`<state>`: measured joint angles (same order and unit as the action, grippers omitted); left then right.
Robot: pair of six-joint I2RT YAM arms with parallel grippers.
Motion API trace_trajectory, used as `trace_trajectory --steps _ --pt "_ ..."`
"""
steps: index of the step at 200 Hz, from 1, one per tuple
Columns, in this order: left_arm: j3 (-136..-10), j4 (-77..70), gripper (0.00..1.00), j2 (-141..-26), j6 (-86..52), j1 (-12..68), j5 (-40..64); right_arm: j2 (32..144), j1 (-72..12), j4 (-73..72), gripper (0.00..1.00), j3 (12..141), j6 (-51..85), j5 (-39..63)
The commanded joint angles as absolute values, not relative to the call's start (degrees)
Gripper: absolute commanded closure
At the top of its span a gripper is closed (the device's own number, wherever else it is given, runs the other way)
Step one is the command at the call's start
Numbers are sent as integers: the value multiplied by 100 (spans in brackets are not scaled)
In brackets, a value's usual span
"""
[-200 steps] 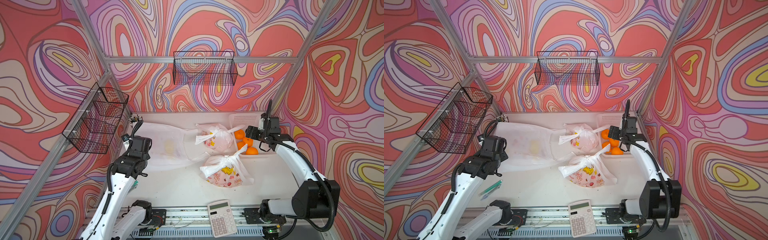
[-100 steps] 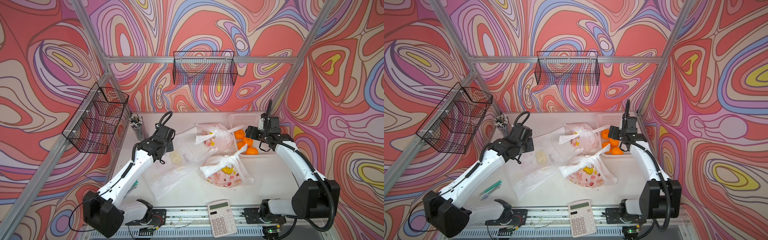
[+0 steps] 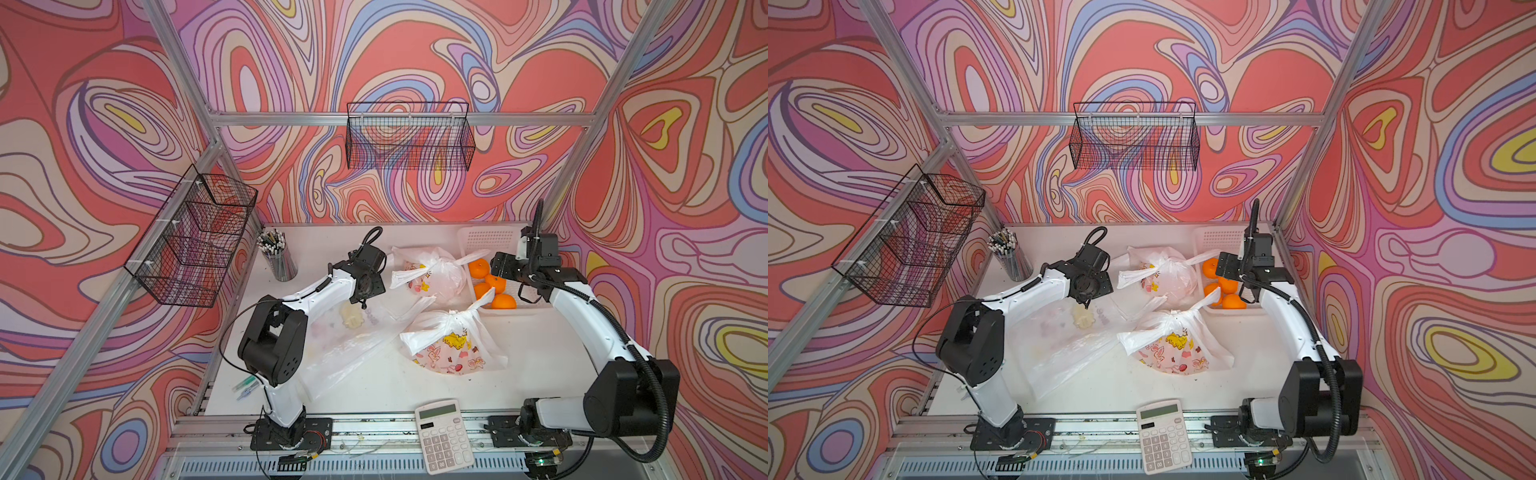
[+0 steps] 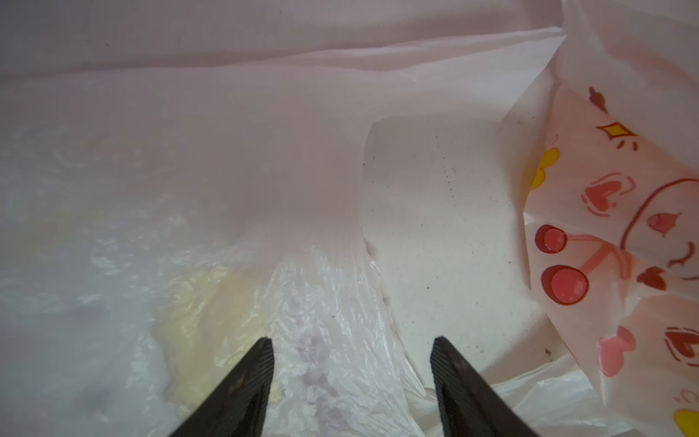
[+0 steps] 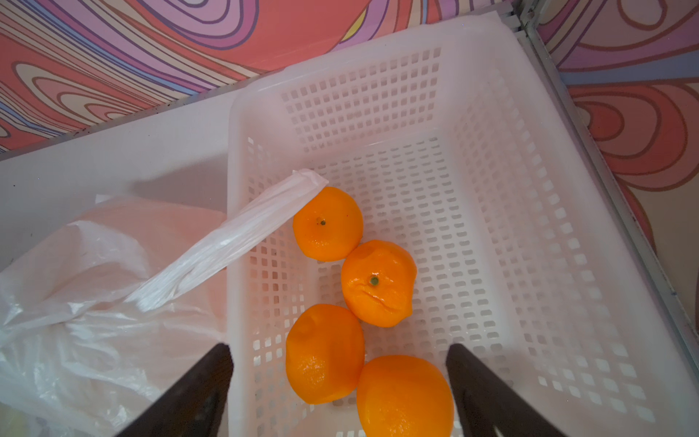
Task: Place the oranges into plastic bags & tie knots
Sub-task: Adjust the plastic bag at the center of the board, then pick up the plastic bag at the center of the board.
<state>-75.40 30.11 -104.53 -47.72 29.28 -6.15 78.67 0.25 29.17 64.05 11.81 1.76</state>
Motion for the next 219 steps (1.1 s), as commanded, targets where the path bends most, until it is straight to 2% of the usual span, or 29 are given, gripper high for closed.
trace_trajectory --steps 1,53,107,157,194,219 --pt "-7761 3048 30 -10795 -5055 2971 -454 7940 40 2873 7 6311 1143 215" --pt "-7780 3280 34 -11251 -5177 3015 -510 7950 44 2838 7 6267 1134 134" --pt "-7630 3014 54 -11438 -5009 3032 -392 7990 44 2830 7 6248 1117 132" --pt "-7584 2956 55 -11557 -5019 3034 -314 7976 43 2840 7 6249 1112 119" --pt "-7461 2945 72 -11428 -4983 3031 -450 7945 44 2851 7 6240 1108 112" --pt "-7333 2948 78 -11099 -4927 3024 -667 7923 42 2874 7 6257 1100 103"
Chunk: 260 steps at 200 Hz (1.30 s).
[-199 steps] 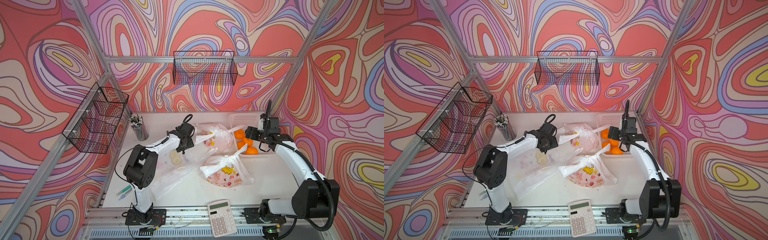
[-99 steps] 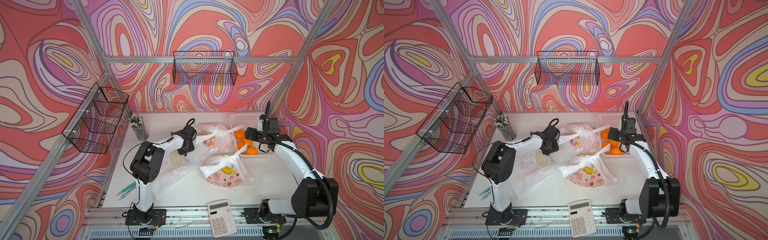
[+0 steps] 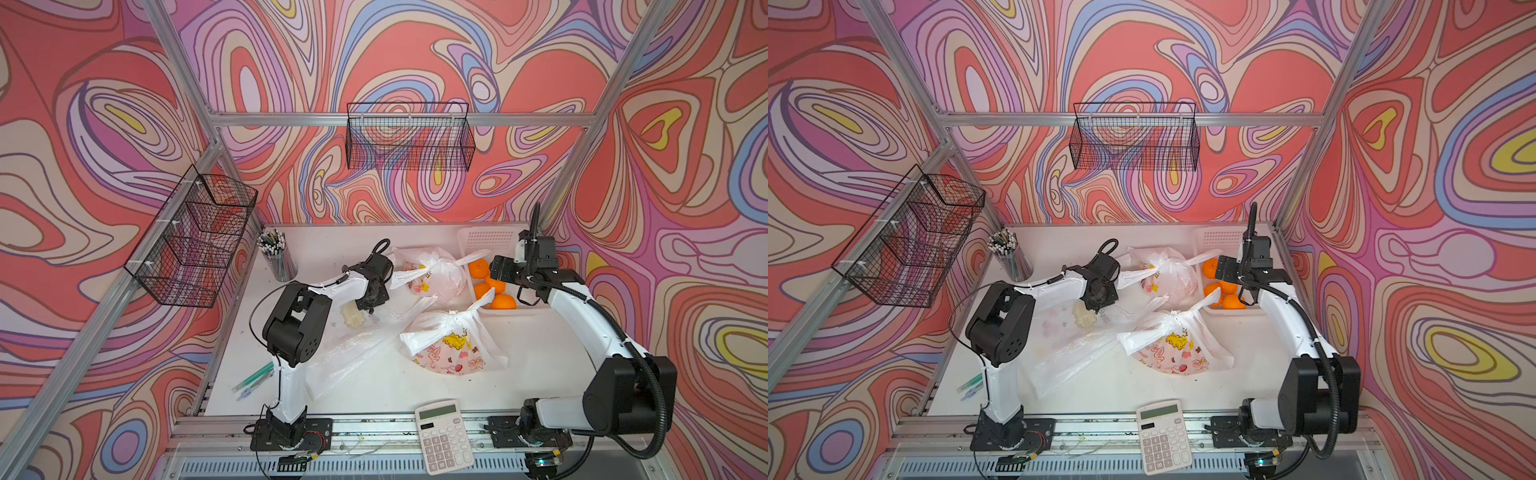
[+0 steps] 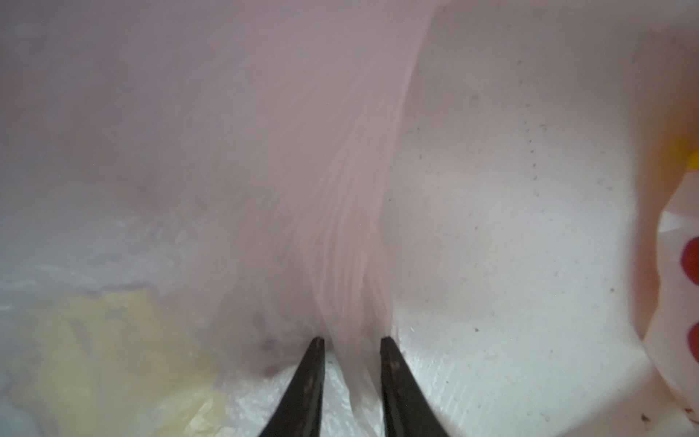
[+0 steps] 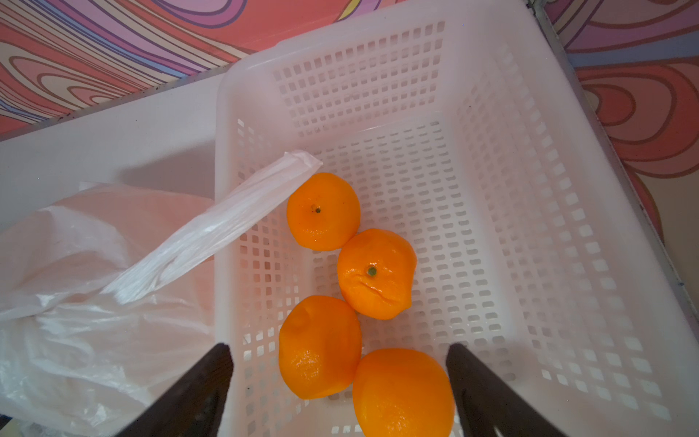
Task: Place the oranges into plastic bags & tie knots
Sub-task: Pick up the plastic bag at the center of the board.
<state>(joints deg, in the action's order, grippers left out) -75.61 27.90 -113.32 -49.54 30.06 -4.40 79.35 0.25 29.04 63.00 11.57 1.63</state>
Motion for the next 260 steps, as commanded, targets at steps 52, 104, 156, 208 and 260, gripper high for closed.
trace_trajectory --steps 52,104,156,208,260 --pt "-7279 3004 86 -10544 -4679 2941 -797 7935 44 2872 7 6260 1125 109" --pt "-7175 2927 100 -10282 -4421 2857 -768 7884 44 2879 7 6266 1101 128" --pt "-6700 2624 100 -8680 -3515 2172 -768 8011 192 3151 6 6725 880 659" --pt "-6548 1785 100 -7161 -2989 1133 916 8992 531 3525 6 7446 773 1028" --pt "-6809 987 100 -6742 -3034 743 2664 9895 631 3358 6 7560 954 889"
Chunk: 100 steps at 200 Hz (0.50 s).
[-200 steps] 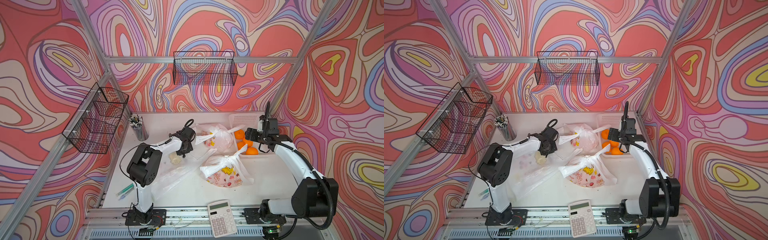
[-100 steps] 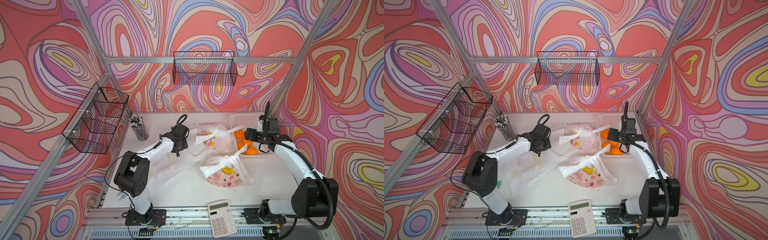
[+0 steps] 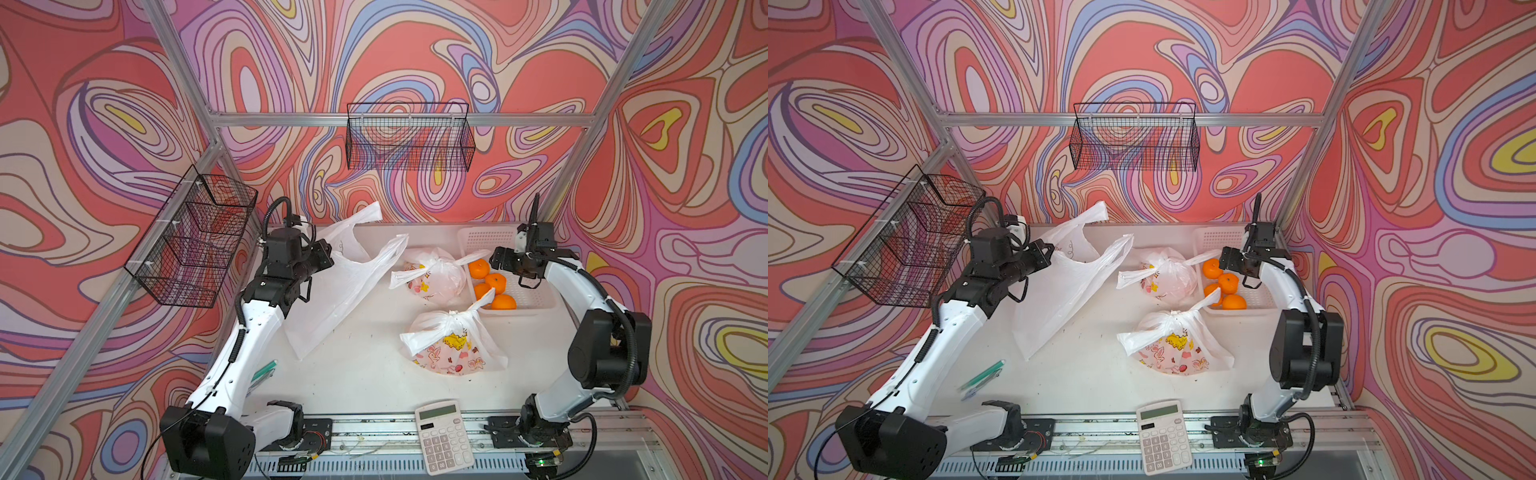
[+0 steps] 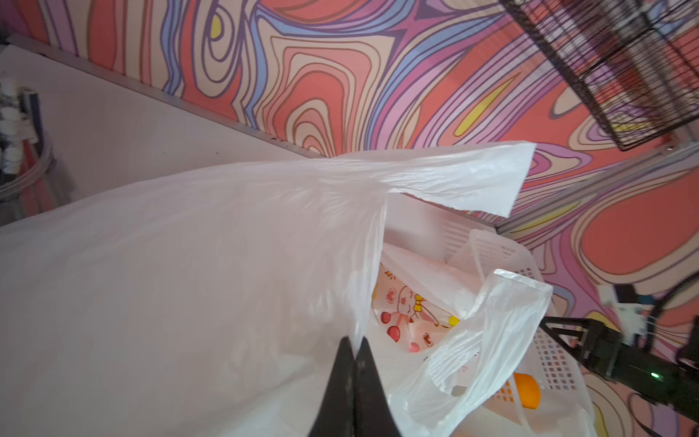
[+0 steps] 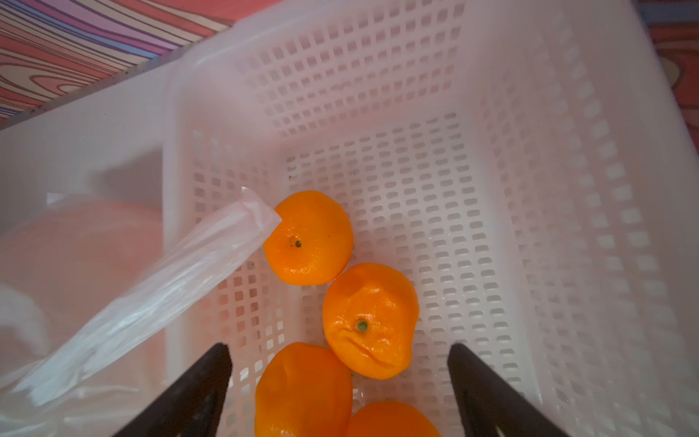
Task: Place the oranges into plastic bags & tie knots
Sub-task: Pick up the plastic bag at the center of the board, then pick up the orange from the basket.
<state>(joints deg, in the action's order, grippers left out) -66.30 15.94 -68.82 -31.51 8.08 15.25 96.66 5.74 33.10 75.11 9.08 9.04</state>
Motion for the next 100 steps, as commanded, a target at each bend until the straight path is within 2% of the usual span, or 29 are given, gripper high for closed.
trace_trajectory --steps 1,75,100 --pt "-6819 977 100 -6737 -3029 740 2690 9913 632 3353 6 7559 956 888" --pt "-6872 560 100 -6675 -3142 659 3707 10744 633 3282 8 7515 906 896" --pt "-6821 304 100 -6682 -3225 650 4033 11007 633 3250 16 7556 896 752"
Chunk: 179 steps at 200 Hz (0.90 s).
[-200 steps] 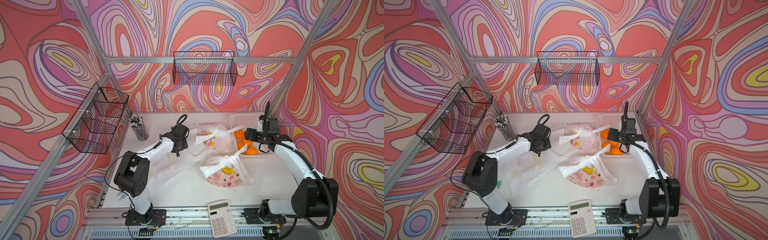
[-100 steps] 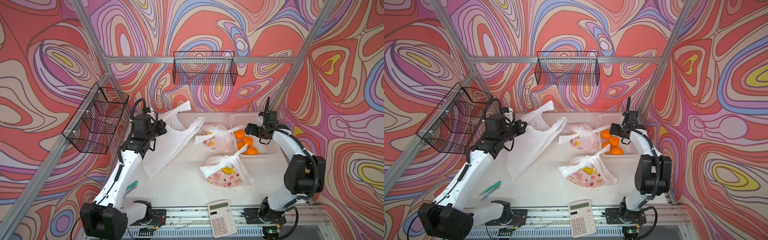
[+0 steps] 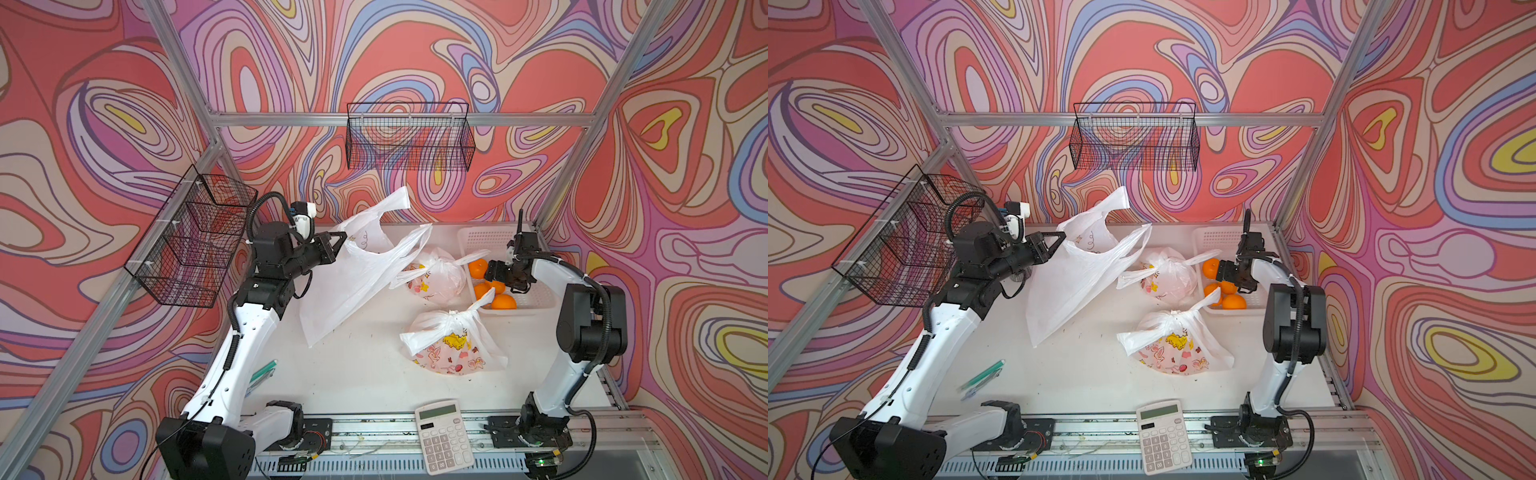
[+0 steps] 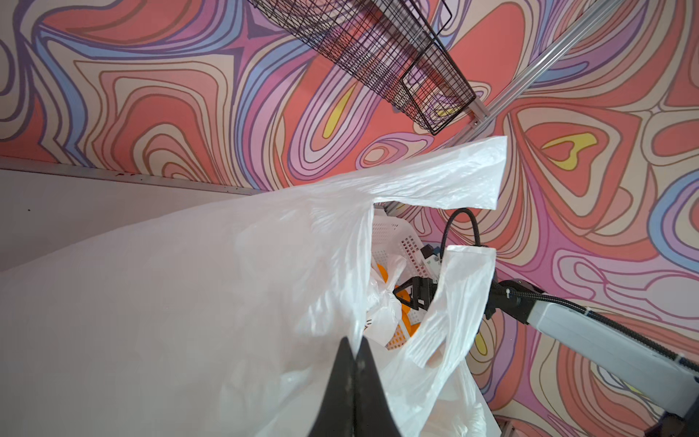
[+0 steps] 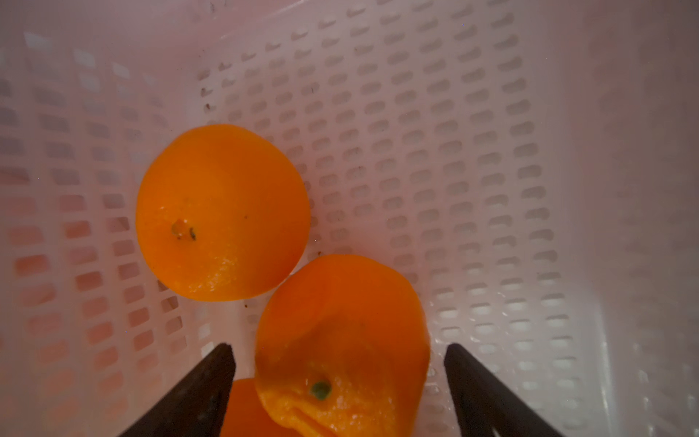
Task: Place the oranges into plastic bags & tie knots
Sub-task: Pick up the orange from the basket.
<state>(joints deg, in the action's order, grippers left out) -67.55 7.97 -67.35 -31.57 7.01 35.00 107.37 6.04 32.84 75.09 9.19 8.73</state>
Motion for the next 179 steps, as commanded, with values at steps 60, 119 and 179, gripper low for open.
trace_trajectory --steps 60,119,179 --pt "-6756 308 100 -6755 -3267 642 4384 10760 633 3073 47 7514 959 414" --pt "-6396 -226 100 -7119 -3730 642 4682 8854 624 3405 55 7276 1013 1022" --pt "-6252 -767 100 -7648 -4141 642 4935 7257 -237 2158 58 6270 2652 3992"
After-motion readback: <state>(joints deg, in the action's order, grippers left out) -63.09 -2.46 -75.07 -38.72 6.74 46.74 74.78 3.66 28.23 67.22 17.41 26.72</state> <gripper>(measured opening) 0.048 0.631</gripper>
